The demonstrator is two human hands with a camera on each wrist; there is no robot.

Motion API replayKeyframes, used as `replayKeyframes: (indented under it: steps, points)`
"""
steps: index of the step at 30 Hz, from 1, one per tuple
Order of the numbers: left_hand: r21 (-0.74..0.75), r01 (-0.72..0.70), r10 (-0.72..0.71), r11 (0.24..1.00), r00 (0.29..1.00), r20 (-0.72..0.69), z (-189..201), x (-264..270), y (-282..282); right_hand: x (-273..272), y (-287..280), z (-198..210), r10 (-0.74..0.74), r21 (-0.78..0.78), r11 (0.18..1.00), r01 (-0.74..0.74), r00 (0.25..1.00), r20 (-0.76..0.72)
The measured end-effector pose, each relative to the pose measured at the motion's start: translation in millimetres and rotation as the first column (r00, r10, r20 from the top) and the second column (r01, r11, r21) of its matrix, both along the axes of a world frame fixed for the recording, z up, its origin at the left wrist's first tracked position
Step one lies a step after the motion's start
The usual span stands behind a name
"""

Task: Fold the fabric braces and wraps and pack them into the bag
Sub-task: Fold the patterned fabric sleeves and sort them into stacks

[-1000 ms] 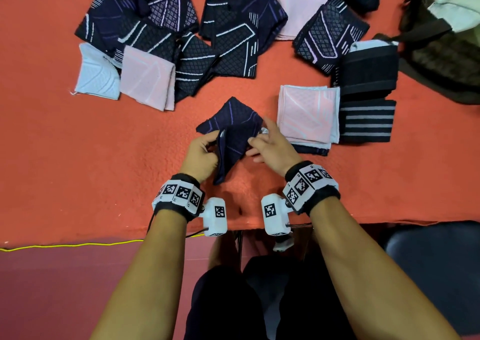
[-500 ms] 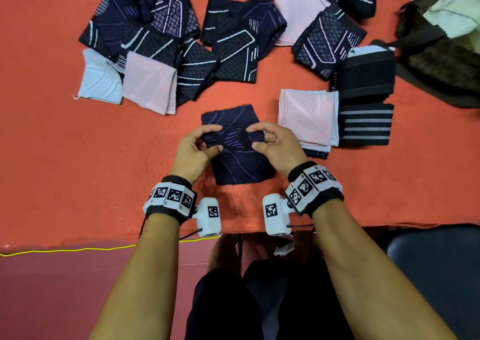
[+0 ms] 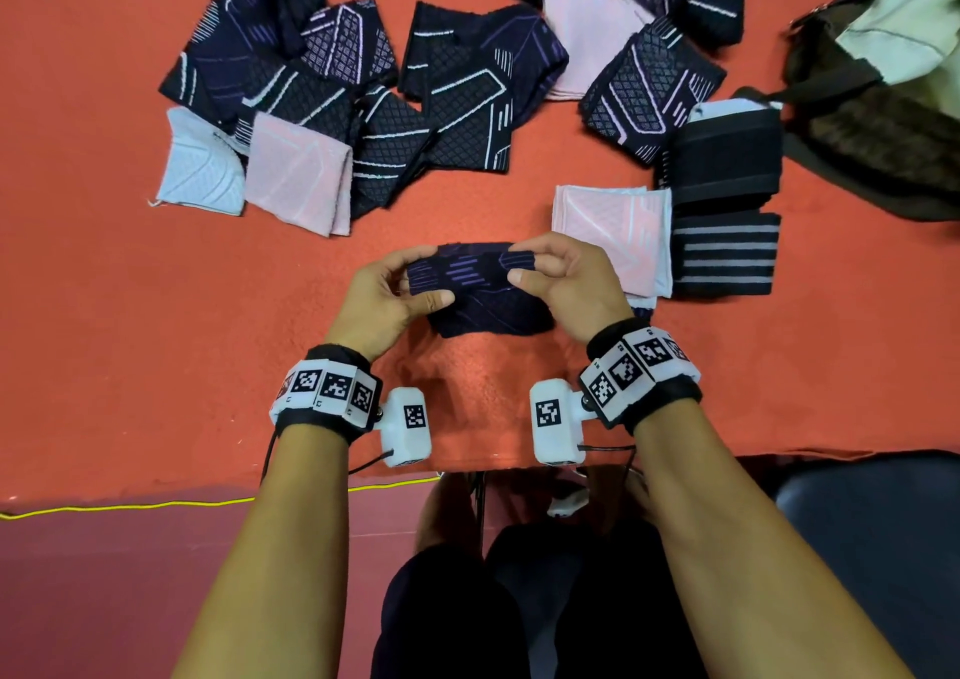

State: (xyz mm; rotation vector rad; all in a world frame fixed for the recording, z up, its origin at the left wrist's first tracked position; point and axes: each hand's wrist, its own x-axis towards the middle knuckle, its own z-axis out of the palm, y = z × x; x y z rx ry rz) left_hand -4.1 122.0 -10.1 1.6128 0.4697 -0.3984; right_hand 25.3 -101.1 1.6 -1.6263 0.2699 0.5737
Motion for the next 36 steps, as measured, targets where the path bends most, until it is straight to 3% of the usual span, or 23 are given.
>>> replayKeyframes:
  steps: [12,20,26,29,33,36]
  points:
    - [0.053,0.113,-0.116,0.992,0.993,0.038,6.7,4.7,-5.6,8.9,-12.5,-0.5,-0.025,-0.133,0.991,0.033,0.998,0.065]
    - [0.142,0.067,-0.084,0.988,0.990,0.116,7.6,11.1,-0.8,17.7,-17.1,2.4,0.011,-0.200,0.979,0.031,0.979,0.205]
    - [0.111,0.086,-0.101,0.990,0.986,0.133,18.2,22.0,-11.6,19.0,-11.6,0.9,0.058,-0.182,0.983,-0.035,0.990,0.126]
    - [0.078,0.073,-0.080,0.994,0.992,0.094,19.5,24.1,-16.2,20.6,-8.5,-0.4,0.067,-0.265,0.964,-0.022,0.984,0.162]
    - [-0.075,0.066,-0.066,0.995,0.998,0.001,19.9,20.5,-26.0,23.5,-11.3,0.0,0.006,-0.287,0.957,0.044,0.986,0.168]
    - [-0.093,0.084,-0.085,0.992,0.996,-0.009,17.9,19.1,-31.0,25.2,-17.1,1.1,-0.056,-0.229,0.969,0.086,0.989,0.135]
